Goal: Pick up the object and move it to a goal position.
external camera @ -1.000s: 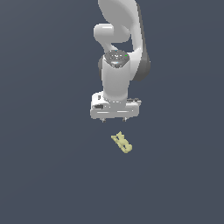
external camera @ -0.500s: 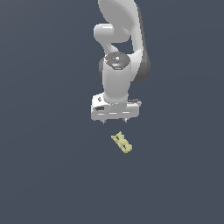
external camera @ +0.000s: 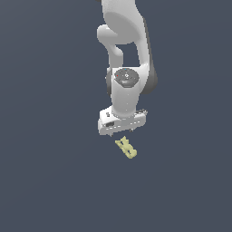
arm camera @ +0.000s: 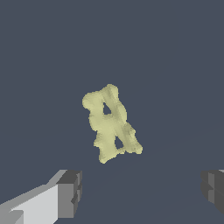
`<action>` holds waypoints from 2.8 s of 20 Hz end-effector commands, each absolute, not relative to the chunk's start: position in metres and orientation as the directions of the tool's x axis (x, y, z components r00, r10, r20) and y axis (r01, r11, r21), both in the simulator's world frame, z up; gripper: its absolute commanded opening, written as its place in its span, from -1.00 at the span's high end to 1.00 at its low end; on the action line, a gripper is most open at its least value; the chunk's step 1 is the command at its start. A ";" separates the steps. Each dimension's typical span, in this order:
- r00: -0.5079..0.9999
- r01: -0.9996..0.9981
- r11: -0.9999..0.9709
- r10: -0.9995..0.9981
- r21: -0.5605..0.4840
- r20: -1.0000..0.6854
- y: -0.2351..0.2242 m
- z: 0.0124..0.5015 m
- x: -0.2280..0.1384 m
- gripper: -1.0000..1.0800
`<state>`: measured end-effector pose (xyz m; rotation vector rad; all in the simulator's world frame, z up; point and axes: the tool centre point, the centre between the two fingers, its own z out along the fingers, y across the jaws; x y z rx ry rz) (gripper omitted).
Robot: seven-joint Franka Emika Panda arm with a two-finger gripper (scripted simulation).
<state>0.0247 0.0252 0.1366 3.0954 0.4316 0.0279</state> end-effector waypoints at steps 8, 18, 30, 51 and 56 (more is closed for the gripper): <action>0.866 0.499 -0.866 0.499 0.009 0.001 0.045 0.089 0.043 -0.92; 0.811 0.585 -0.811 0.585 0.000 0.000 0.053 0.068 0.049 -0.92; 0.811 0.585 -0.811 0.585 0.000 0.000 0.053 0.035 0.047 -0.92; 0.810 0.586 -0.810 0.586 0.000 0.000 0.053 0.019 0.049 1.00; 0.810 0.586 -0.810 0.586 0.000 0.000 0.051 0.034 0.049 1.00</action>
